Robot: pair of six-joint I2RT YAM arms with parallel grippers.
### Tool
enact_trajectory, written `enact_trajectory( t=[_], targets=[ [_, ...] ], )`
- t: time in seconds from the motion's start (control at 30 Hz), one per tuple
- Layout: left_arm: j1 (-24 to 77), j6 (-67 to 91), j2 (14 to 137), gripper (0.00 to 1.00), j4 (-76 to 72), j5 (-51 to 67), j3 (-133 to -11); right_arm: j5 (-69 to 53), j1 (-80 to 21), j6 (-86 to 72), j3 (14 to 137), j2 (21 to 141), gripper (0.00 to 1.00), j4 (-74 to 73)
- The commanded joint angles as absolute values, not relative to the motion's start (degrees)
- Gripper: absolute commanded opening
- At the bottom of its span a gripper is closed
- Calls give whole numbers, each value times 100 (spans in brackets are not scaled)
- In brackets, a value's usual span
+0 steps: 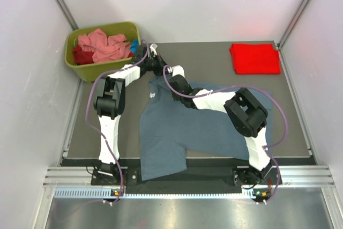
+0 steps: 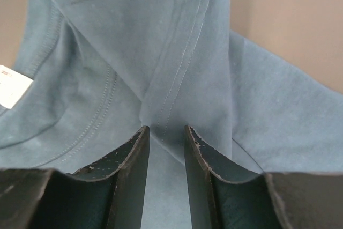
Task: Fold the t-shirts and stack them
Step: Fold the tshirt
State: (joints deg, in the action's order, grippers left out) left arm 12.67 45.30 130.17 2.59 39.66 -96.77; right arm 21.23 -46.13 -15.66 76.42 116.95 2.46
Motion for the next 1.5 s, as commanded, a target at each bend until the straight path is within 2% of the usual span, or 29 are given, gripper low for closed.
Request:
enact_trajectory(
  t=[0.0,0.2,0.23,0.27,0.37,0.63,0.87,0.97,1.07,1.3,1.47],
  targets=[
    [1222,4588,13017,0,-220,4034,-9738,2302,-4720,-1652,7980,11839,33,273],
    [1222,4588,13017,0,-220,3999,-9738,2460,-4720,-1644,8033,12006,30,255],
    [1230,4588,13017,0,-220,3990,-9738,2496,-4720,-1626,8033,12032,27,264],
    [1222,4588,12999,0,-220,3982,-9738,2566,-4720,-1591,8042,12041,17,272],
    [1222,4509,13008,0,-150,3938,-9738,2645,-4720,-1459,8077,11989,0,211],
    [1222,4271,12850,0,396,3392,-9686,2294,-4711,-1125,7735,11128,0,114],
    [1230,4298,12656,0,281,3313,-9448,1995,-4632,-976,7928,11057,4,-510],
    [1222,4298,12656,0,308,3340,-9431,1707,-4606,-923,7788,10943,0,-466],
    [1239,4307,12508,0,308,3358,-9291,1268,-4553,-862,7559,10776,0,-430],
    [1230,4061,11901,0,1291,2867,-9211,774,-4281,-537,7488,10486,0,-878],
    [1248,3824,11489,0,2539,2268,-9238,142,-4070,-247,7488,10345,0,-1098]
  ],
)
